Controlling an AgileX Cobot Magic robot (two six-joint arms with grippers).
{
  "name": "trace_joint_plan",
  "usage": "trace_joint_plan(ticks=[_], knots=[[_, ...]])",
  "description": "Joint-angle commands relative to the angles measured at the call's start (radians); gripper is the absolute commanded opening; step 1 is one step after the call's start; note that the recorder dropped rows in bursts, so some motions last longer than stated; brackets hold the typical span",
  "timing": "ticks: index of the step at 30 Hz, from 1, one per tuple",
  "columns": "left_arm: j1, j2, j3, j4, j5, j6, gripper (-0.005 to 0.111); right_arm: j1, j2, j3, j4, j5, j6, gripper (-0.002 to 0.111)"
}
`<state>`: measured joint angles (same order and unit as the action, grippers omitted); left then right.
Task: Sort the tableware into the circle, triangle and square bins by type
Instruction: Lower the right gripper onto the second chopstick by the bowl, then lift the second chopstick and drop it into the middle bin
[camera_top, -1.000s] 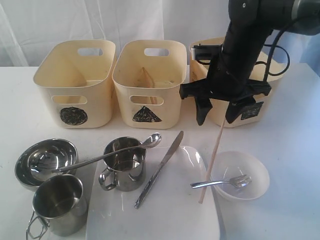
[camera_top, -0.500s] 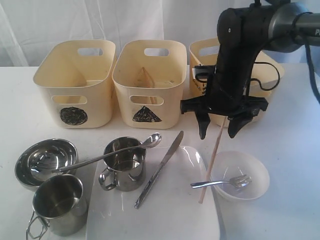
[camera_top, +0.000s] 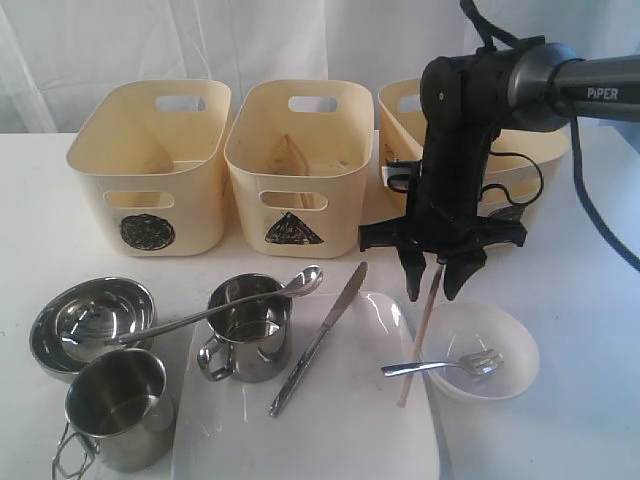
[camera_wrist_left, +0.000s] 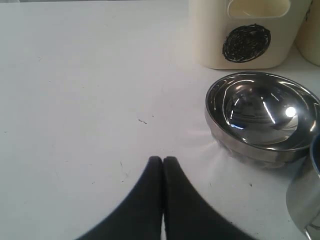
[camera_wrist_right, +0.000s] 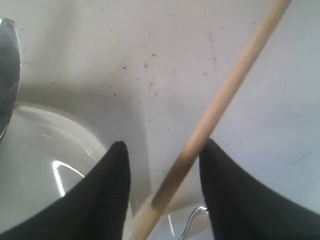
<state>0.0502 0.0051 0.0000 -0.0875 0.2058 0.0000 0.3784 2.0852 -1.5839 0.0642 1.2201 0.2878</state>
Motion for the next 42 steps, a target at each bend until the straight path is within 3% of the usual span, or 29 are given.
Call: trace_joint_plan(ticks=[1, 7, 24, 29, 34, 42], knots=[[-0.003, -0.005, 0.000, -0.008, -0.003, 0.000, 0.000, -0.002, 0.000, 0.005, -0.005, 0.001, 0.006, 0.024], [-0.003, -0.005, 0.000, -0.008, -0.003, 0.000, 0.000, -0.002, 0.000, 0.005, 0.011, 0.001, 0.004, 0.000], [-0.003, -0.005, 0.000, -0.008, -0.003, 0.000, 0.000, -0.002, -0.173, -0.002, 0.069, 0.001, -0.049, 0.000], [-0.003, -0.005, 0.000, -0.008, -0.003, 0.000, 0.000, -0.002, -0.294, -0.002, 0.075, -0.168, -0.064, 0.000], [-0.003, -0.005, 0.000, -0.008, -0.003, 0.000, 0.000, 0.000, -0.370, -0.002, 0.112, -0.505, -0.090, 0.000], [-0.003, -0.005, 0.000, -0.008, -0.003, 0.000, 0.000, 0.035, -0.310, 0.000, 0.194, -1.044, -0.158, 0.000]])
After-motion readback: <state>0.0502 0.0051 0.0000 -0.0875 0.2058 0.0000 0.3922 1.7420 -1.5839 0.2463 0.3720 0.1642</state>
